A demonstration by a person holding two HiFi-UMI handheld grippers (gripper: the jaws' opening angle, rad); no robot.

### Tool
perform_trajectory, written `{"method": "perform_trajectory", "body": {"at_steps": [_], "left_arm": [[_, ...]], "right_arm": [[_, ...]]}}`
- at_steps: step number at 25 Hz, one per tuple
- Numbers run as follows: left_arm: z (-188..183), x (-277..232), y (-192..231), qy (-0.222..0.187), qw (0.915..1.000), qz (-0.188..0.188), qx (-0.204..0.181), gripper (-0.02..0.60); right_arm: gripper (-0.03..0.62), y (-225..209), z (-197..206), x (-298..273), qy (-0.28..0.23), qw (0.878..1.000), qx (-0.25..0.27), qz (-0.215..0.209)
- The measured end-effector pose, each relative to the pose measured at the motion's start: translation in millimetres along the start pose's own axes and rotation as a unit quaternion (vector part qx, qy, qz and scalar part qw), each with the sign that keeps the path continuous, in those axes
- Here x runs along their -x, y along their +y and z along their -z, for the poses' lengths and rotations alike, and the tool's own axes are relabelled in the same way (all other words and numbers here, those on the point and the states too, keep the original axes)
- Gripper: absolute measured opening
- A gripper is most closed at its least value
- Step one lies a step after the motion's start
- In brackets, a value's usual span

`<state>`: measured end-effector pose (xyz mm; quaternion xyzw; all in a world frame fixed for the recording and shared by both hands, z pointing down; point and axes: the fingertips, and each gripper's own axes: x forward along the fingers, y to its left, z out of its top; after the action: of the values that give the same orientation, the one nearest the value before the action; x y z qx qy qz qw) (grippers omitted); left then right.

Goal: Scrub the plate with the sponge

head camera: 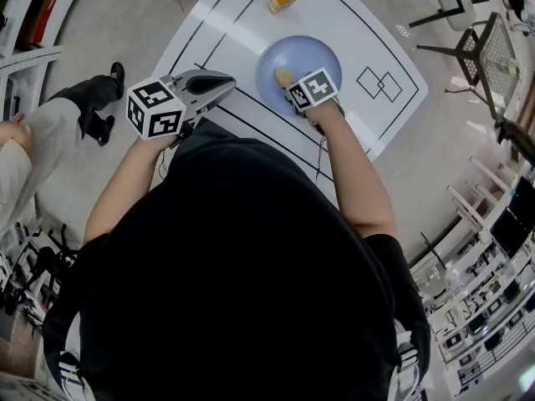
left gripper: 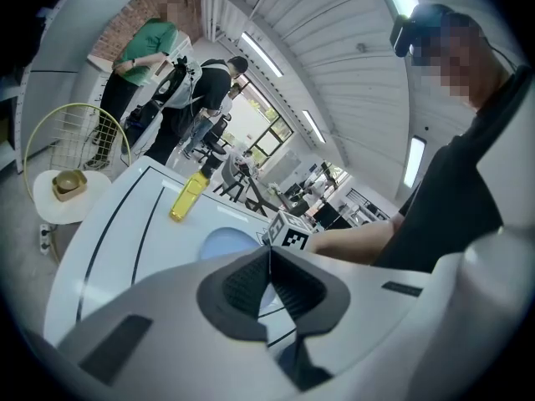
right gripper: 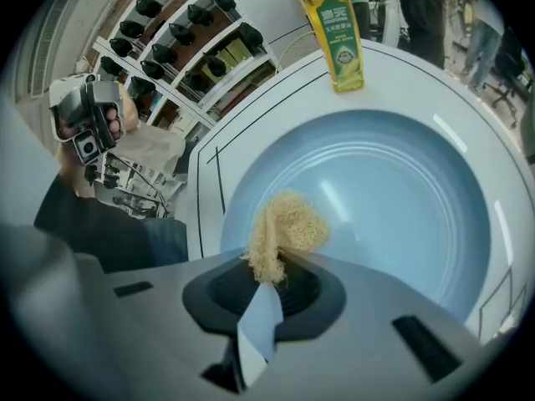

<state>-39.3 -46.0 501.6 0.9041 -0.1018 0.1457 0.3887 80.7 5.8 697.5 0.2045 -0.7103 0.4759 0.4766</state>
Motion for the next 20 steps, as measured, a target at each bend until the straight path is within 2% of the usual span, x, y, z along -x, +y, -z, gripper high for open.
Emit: {"method": "perform_trajectory", "body": {"at_steps": [11, 20], "left_arm": [[-4.2, -5.3, 9.0, 0.008, 1.0000, 0.003, 0.002, 0.009], [-8.2, -12.7, 13.8, 0.014, 0.9999, 0.005, 0.004, 0.009]], "right_arm": [[0.041, -11.3, -24.2, 3.5, -0.024, 1.000, -0.009, -0.012], [0.041, -28.9, -32.2, 8.9, -0.037, 0.999, -0.019, -0.005]]}}
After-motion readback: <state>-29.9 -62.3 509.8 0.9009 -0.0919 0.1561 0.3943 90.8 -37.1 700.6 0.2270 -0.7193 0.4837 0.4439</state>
